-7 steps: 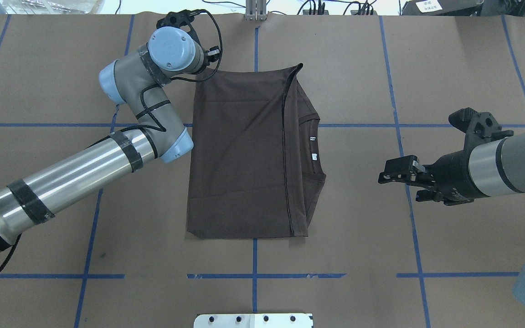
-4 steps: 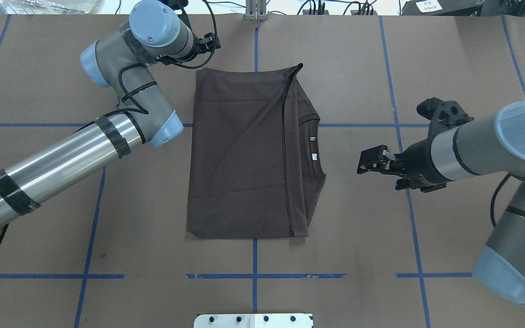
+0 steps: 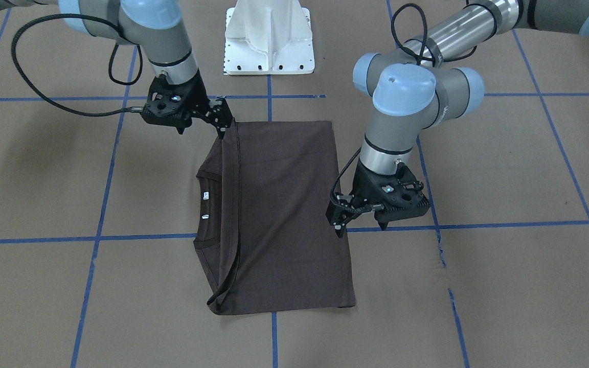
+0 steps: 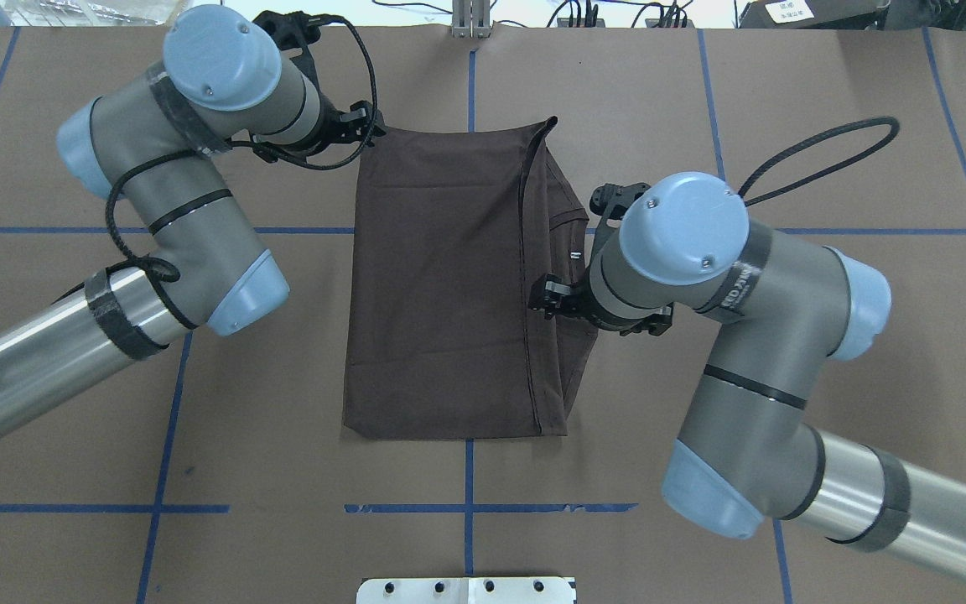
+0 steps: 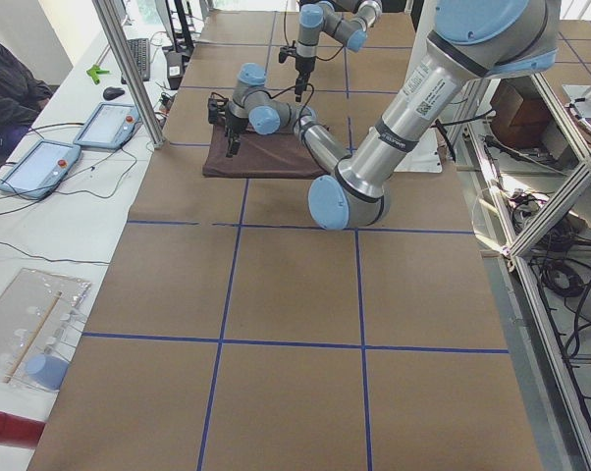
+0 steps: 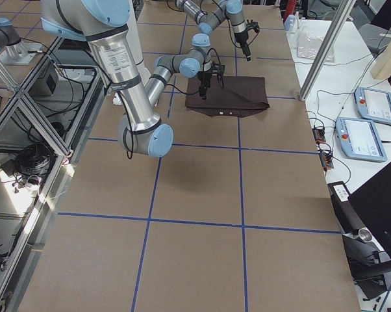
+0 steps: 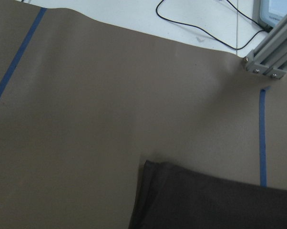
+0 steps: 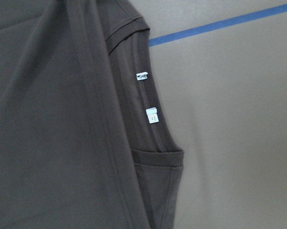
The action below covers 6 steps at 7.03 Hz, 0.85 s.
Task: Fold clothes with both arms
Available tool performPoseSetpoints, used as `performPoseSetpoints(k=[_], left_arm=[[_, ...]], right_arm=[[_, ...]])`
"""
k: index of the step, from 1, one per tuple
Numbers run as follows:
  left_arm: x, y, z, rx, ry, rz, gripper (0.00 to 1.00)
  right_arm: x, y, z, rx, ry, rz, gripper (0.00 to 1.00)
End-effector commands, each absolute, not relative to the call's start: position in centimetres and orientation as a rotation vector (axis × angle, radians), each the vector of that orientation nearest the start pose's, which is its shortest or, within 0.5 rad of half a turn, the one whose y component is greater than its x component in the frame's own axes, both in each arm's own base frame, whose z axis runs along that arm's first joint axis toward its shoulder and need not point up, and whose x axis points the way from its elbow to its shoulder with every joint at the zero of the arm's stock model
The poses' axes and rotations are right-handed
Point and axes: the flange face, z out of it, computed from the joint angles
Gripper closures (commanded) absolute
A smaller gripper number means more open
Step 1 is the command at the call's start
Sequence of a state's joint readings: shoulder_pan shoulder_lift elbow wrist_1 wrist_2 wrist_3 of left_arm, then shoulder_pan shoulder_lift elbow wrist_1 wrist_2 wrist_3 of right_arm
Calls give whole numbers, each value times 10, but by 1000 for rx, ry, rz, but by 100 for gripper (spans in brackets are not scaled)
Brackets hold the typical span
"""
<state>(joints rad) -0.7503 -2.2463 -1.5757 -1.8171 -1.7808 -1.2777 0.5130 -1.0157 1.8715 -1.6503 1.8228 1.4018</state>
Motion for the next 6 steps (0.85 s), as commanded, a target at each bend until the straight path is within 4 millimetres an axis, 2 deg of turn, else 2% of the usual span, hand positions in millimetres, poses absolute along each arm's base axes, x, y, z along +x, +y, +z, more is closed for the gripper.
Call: performPoseSetpoints(k=[1, 2, 3, 6], left_arm=[[439, -500, 219, 260, 924, -261, 0], [440, -494, 217, 254, 921, -256, 0], [440, -494, 219, 251, 918, -258, 0], [440, -494, 218, 247, 920, -262, 0]], right_arm=[[-569, -381, 237, 11, -720, 114, 0], [-585, -373, 242, -5, -697, 87, 0], [-587, -366, 246, -27, -661, 73, 0], [-584, -364, 263, -28, -598, -7, 0]])
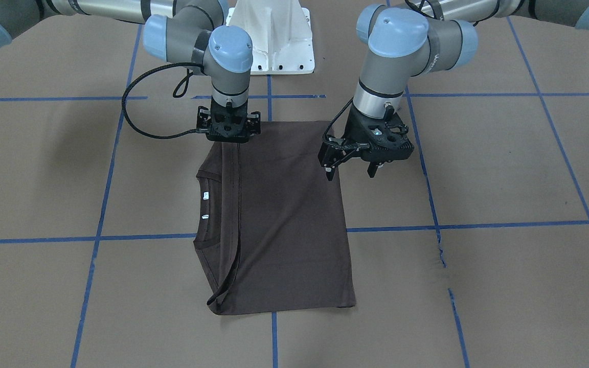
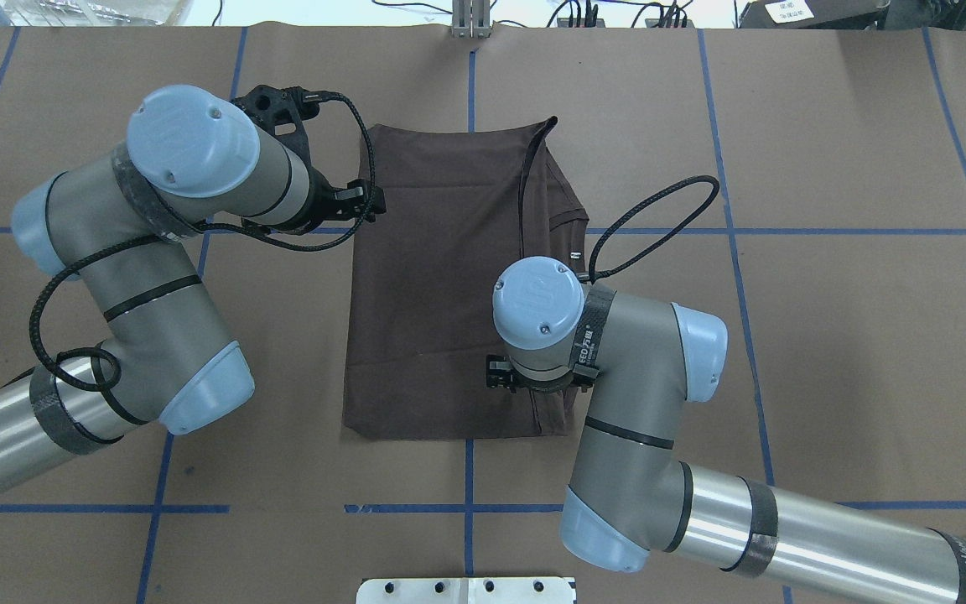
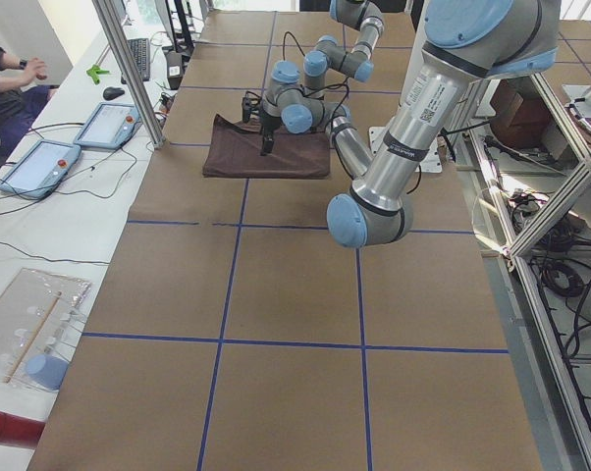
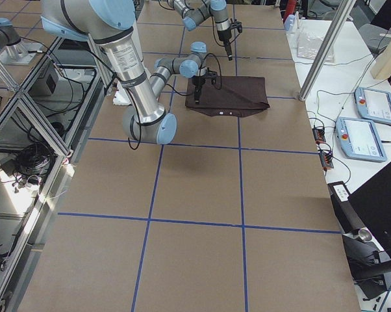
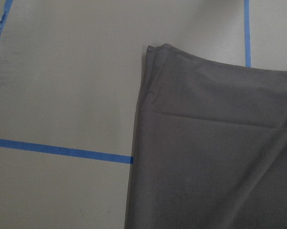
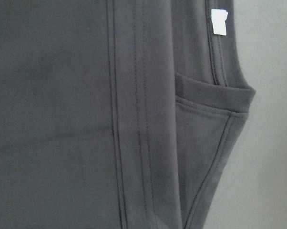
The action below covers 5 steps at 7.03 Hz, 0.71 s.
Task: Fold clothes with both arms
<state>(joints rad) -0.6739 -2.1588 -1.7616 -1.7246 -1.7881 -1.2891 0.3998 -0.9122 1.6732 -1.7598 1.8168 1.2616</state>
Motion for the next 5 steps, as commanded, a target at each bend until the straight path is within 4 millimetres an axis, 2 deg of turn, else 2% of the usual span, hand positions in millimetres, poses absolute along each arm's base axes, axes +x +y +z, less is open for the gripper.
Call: performPoseSetpoints(k=[1, 5], left_arm=[[440, -494, 218, 248, 920, -261, 0], [440, -494, 218, 247, 922, -262, 0]], right_arm=[[-586, -363, 268, -31, -588, -13, 0], [-588, -362, 270, -37, -585, -18, 0]])
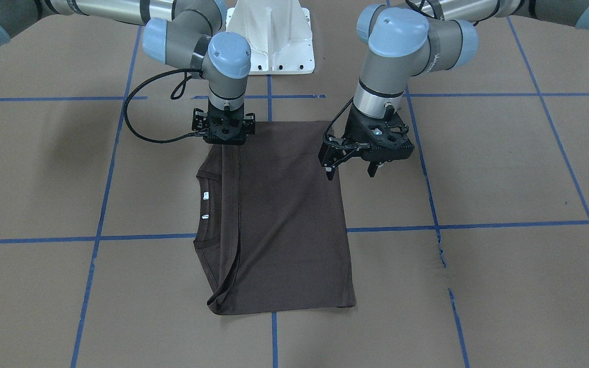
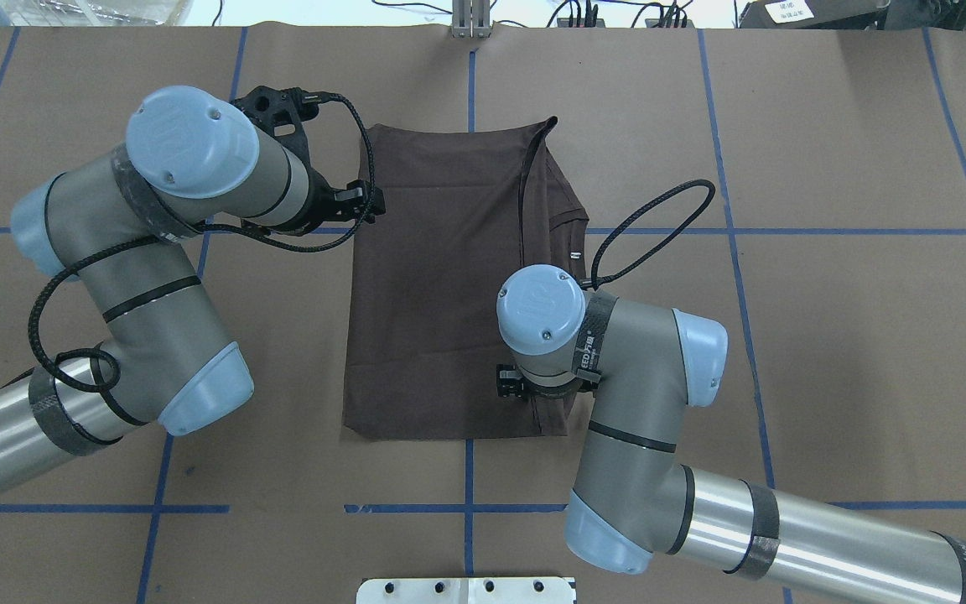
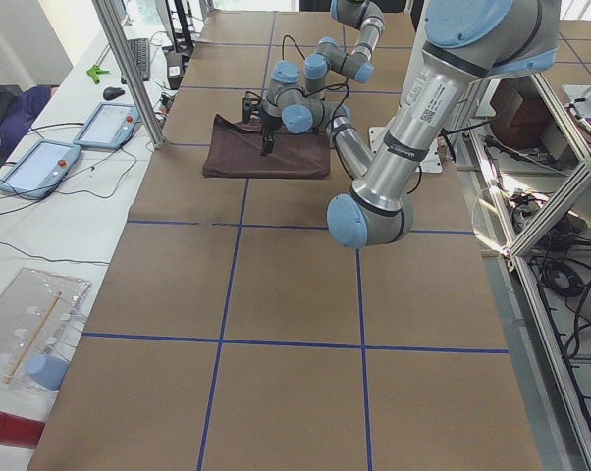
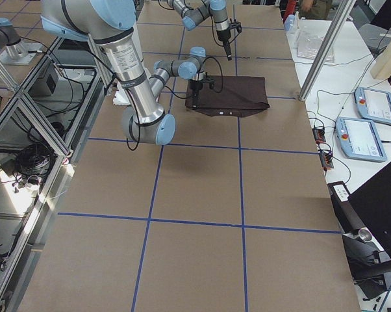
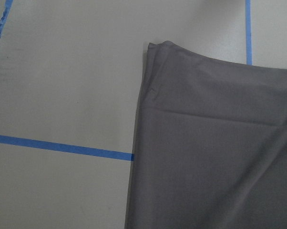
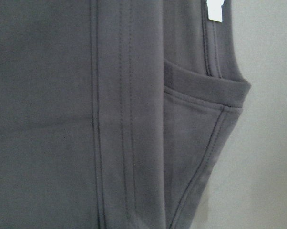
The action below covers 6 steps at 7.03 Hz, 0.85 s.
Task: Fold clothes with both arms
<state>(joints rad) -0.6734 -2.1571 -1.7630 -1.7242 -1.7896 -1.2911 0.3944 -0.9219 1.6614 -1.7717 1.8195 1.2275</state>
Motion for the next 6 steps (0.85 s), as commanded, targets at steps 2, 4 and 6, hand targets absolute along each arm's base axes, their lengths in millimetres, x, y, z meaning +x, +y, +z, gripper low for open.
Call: performPoseSetpoints(k=[2, 4, 6], left_arm=[[440, -493, 218, 246, 923, -260, 0], [440, -494, 218, 246, 921, -262, 0], [441, -493, 218, 244, 923, -261, 0]], right_arm=[[-587, -362, 275, -44, -567, -16, 0], [-577, -360, 274, -54, -520, -42, 0], [-564, -359, 287, -59, -502, -39, 0]])
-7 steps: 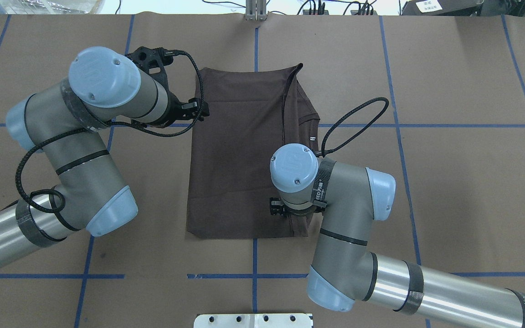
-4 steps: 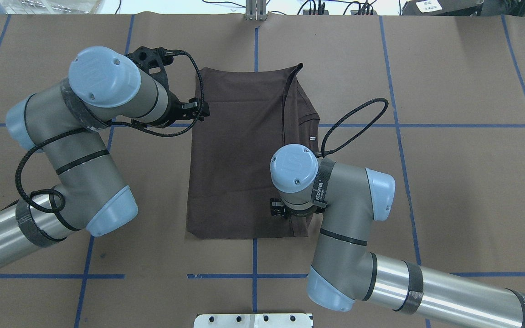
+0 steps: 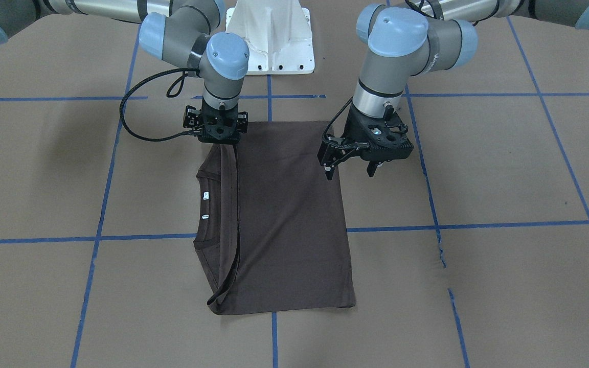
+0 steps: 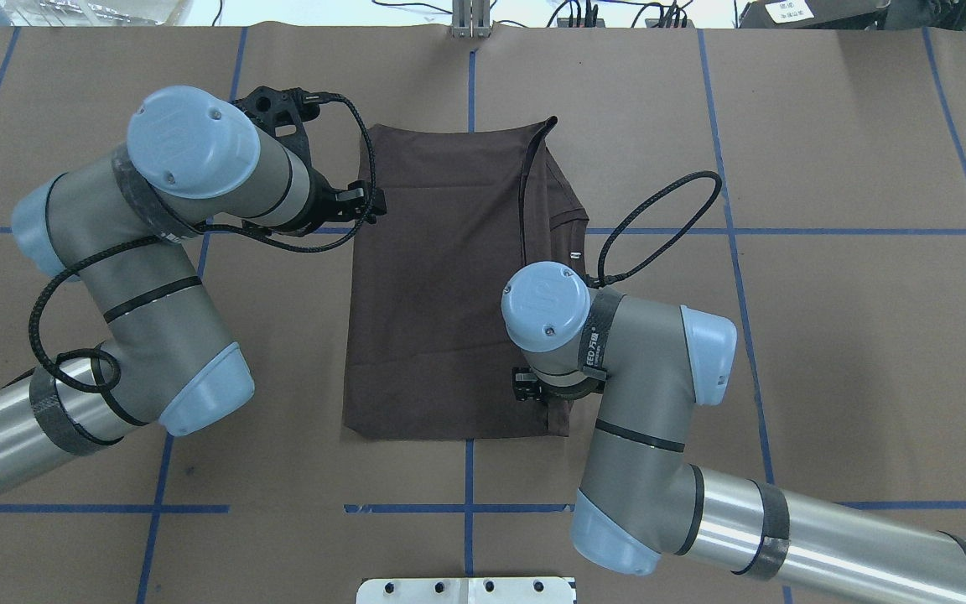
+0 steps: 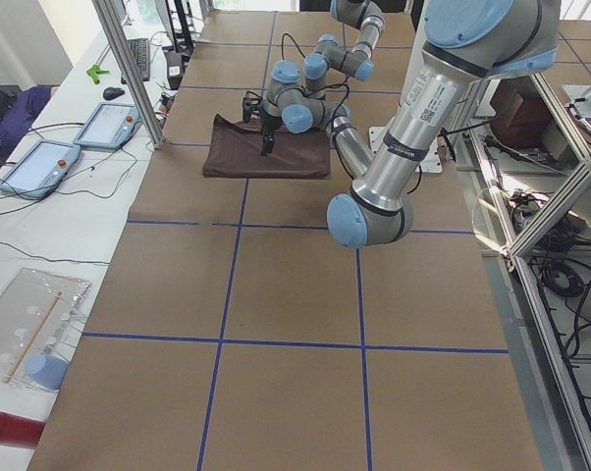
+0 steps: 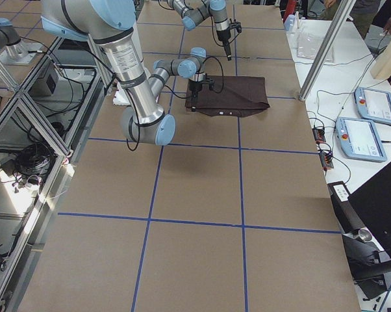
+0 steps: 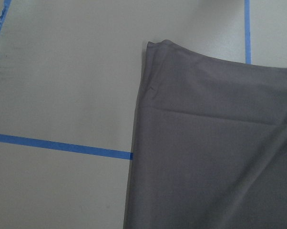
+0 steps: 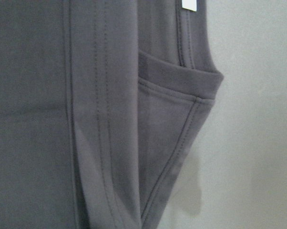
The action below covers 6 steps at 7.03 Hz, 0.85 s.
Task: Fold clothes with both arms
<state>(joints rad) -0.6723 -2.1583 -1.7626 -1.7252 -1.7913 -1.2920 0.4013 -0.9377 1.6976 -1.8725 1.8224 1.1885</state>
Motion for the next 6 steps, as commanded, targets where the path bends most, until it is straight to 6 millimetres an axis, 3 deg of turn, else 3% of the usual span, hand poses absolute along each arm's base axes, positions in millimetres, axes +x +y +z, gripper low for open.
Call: performPoseSetpoints(k=[1, 2, 4, 5, 6], left_arm=[[441, -493, 218, 243, 924, -260, 0], [441, -492, 218, 238, 926, -257, 0], [442, -492, 216, 232, 932, -253, 0], [441, -492, 215, 233, 933, -253, 0], [442, -492, 216, 232, 932, -253, 0]], right_arm=[[-554, -355, 298, -60, -496, -38, 0], [-542, -356, 309, -62, -484, -32, 0], [-477, -354, 339, -23, -478, -89, 0], [-473, -357, 325, -8, -507, -99, 0], [-485, -361, 294, 18, -553, -106, 0]])
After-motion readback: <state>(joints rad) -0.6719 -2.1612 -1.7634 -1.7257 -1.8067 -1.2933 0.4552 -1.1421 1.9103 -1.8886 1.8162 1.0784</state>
